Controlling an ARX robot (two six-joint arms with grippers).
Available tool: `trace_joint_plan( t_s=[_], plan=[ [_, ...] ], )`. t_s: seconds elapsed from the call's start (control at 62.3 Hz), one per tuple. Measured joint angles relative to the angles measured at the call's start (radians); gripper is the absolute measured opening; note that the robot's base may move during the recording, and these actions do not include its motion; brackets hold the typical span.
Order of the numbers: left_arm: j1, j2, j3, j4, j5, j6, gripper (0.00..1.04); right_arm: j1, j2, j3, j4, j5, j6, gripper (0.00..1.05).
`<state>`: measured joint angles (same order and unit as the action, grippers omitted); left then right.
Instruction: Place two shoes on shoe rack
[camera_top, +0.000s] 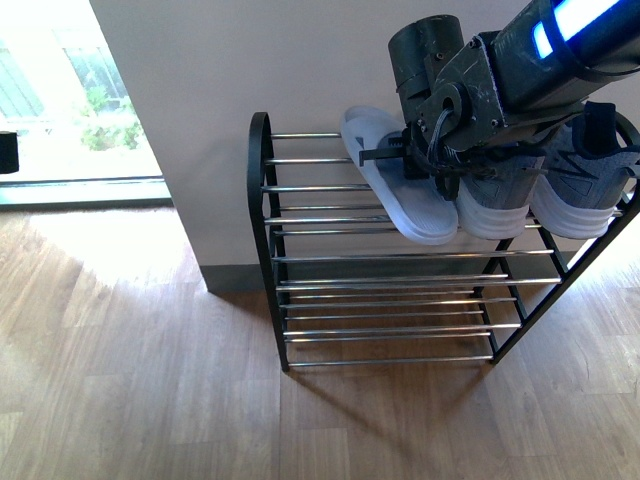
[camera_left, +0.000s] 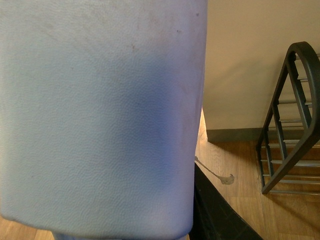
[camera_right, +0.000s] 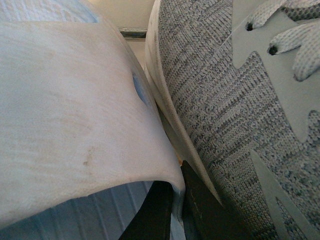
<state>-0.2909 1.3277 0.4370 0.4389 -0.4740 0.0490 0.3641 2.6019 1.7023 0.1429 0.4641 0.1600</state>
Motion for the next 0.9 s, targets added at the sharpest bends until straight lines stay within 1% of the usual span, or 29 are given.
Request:
trace_joint_plan(
  t_s=[0.128,0.209,0.241,0.273,0.337,0.369,0.401,0.433,0.449,0.497,0.578,0.722,0.898],
  plan=[
    [0.000,0.000,0.000,0.000,0.002,0.000,0.02,0.003,-0.080,-0.114,0.068,-0.035,0.004,0.30],
    [0.000,0.000,0.000,0.000,0.002,0.000,0.02,0.007,-0.175,-0.213,0.119,-0.076,0.013,0.48],
    [0.000,0.000,0.000,0.000,0.002,0.000,0.02,0.009,-0.208,-0.247,0.137,-0.089,0.013,0.53],
    [0.000,0.000,0.000,0.000,0.002,0.000,0.02,0.012,-0.266,-0.309,0.175,-0.116,0.014,0.62],
    [0.000,0.000,0.000,0.000,0.002,0.000,0.02,0.017,-0.367,-0.417,0.231,-0.164,0.019,0.76],
    [0.000,0.000,0.000,0.000,0.002,0.000,0.02,0.019,-0.407,-0.460,0.251,-0.183,0.021,0.81],
    [0.000,0.000,0.000,0.000,0.002,0.000,0.02,0.021,-0.475,-0.536,0.283,-0.221,0.021,0.90],
    [0.000,0.000,0.000,0.000,0.002,0.000,0.02,0.021,-0.531,-0.599,0.311,-0.253,0.021,0.96],
    [0.000,0.000,0.000,0.000,0.002,0.000,0.02,0.021,-0.562,-0.632,0.325,-0.271,0.023,0.97],
    [0.000,0.000,0.000,0.000,0.002,0.000,0.02,0.018,-0.656,-0.729,0.362,-0.336,0.023,0.95],
    [0.000,0.000,0.000,0.000,0.002,0.000,0.02,-0.002,-0.849,-0.908,0.422,-0.464,0.010,0.96],
    [0.000,0.000,0.000,0.000,0.002,0.000,0.02,-0.045,-1.085,-1.102,0.468,-0.562,-0.027,0.96],
    [0.000,0.000,0.000,0.000,0.002,0.000,0.02,-0.116,-1.343,-1.318,0.478,-0.621,-0.051,0.96]
  ],
)
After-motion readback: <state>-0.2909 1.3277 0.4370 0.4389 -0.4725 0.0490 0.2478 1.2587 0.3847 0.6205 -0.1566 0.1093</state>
